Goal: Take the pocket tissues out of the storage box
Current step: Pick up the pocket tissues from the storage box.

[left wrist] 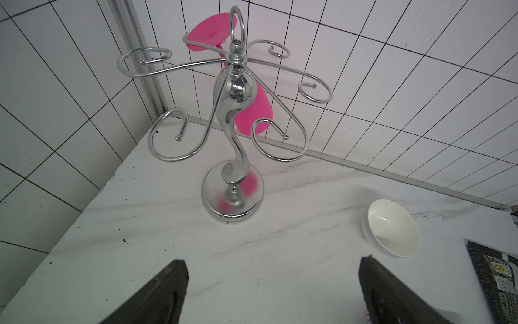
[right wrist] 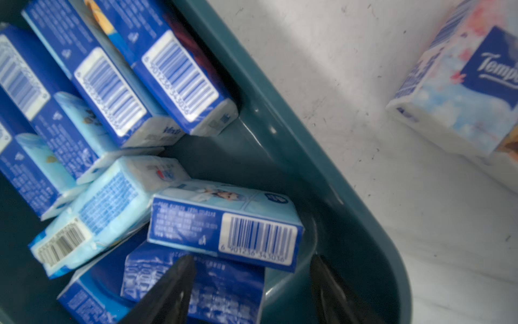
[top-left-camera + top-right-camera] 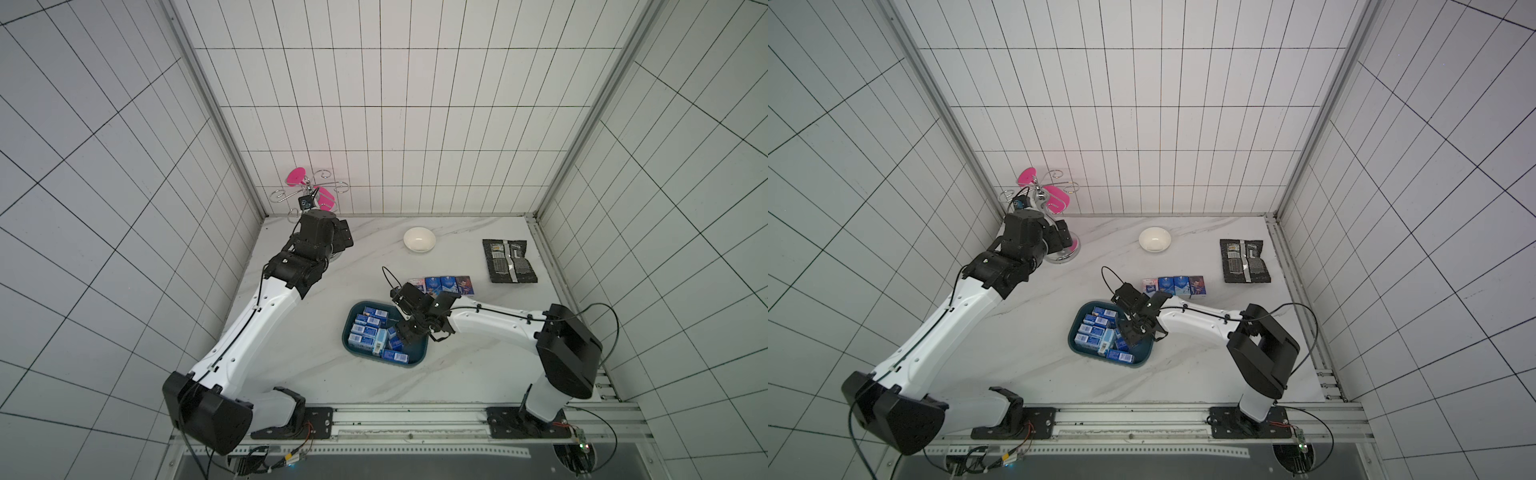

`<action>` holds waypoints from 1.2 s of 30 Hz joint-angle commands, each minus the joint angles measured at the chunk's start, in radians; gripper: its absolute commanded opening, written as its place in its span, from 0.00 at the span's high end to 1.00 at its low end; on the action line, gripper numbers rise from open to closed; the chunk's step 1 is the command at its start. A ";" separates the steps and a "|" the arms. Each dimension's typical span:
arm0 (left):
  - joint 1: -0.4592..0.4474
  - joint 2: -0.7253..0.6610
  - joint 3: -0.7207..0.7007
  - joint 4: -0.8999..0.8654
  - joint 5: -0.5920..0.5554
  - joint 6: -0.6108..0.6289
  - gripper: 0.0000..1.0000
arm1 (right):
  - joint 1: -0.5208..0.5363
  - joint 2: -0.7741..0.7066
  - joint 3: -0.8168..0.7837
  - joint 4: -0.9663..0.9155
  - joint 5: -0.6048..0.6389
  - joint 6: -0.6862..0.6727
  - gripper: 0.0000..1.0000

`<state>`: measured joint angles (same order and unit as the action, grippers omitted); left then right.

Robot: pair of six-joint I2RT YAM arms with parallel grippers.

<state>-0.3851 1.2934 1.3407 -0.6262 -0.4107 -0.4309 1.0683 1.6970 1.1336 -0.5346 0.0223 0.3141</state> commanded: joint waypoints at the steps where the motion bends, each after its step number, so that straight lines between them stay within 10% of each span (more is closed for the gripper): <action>1: -0.003 -0.029 0.032 -0.006 -0.004 0.014 0.02 | 0.007 -0.014 0.032 -0.001 0.037 0.028 0.29; 36: -0.021 -0.045 0.009 0.004 0.001 0.009 0.02 | 0.024 0.033 0.040 0.107 -0.071 0.025 0.21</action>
<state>-0.4042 1.2709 1.3407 -0.6254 -0.4103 -0.4290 1.0805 1.7130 1.1355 -0.4381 -0.0334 0.3370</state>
